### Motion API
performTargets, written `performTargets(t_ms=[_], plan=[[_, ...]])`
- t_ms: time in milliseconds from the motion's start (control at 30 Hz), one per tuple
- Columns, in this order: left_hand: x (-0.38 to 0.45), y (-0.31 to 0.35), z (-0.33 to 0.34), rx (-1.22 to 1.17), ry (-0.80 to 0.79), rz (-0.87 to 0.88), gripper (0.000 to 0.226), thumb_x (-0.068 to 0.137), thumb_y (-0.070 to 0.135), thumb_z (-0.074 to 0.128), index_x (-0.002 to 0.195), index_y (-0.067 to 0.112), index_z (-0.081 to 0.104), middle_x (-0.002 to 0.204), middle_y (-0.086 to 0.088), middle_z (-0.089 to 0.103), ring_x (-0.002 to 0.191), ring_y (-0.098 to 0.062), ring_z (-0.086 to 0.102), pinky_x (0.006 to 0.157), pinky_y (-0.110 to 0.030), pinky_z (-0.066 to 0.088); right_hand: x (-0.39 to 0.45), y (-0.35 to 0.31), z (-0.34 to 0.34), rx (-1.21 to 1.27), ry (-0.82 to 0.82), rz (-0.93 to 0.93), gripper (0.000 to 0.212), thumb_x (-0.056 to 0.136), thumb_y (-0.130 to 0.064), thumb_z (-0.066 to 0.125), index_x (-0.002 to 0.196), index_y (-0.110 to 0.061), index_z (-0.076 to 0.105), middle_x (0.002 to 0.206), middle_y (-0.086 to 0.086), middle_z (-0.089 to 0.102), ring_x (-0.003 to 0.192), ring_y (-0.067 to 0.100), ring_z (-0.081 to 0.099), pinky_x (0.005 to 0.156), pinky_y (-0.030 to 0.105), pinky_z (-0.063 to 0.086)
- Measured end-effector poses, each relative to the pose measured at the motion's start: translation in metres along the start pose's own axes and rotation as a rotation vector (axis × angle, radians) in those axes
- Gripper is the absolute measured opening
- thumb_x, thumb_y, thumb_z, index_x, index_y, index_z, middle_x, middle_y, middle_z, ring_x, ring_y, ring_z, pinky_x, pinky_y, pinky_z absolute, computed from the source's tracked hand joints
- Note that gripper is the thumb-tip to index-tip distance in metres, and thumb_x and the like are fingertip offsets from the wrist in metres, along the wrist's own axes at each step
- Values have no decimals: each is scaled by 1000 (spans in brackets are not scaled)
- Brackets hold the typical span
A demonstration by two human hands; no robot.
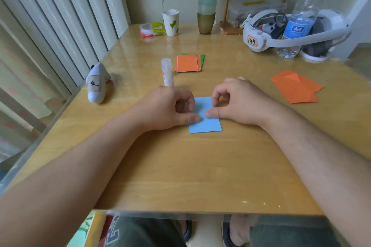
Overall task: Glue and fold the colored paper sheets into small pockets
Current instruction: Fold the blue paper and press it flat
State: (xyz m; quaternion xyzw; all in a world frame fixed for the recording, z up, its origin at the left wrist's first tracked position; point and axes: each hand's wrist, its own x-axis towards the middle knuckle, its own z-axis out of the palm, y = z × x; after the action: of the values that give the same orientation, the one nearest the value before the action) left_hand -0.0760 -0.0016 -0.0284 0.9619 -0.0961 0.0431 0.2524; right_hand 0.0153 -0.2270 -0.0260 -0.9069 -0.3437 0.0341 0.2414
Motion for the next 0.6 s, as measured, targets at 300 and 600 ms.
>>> performTargets(t_ms=[300,600], plan=[[-11,10,3,-60,-13,203,47,59,66,81,95,42,64,97,8,55,97,-6,52,82,-24,47,-12,9,-9,219,-35,-46,32,68,-61,84,79,-34,71,97,-8,60,88,2,54,82,28,44],[-8,22,6,209,221,433,21,69,34,80,90,30,76,92,9,60,82,-17,55,79,-42,51,-5,11,1,251,116,-51,24,90,-51,73,84,-28,74,94,4,64,86,22,61,82,38,50]])
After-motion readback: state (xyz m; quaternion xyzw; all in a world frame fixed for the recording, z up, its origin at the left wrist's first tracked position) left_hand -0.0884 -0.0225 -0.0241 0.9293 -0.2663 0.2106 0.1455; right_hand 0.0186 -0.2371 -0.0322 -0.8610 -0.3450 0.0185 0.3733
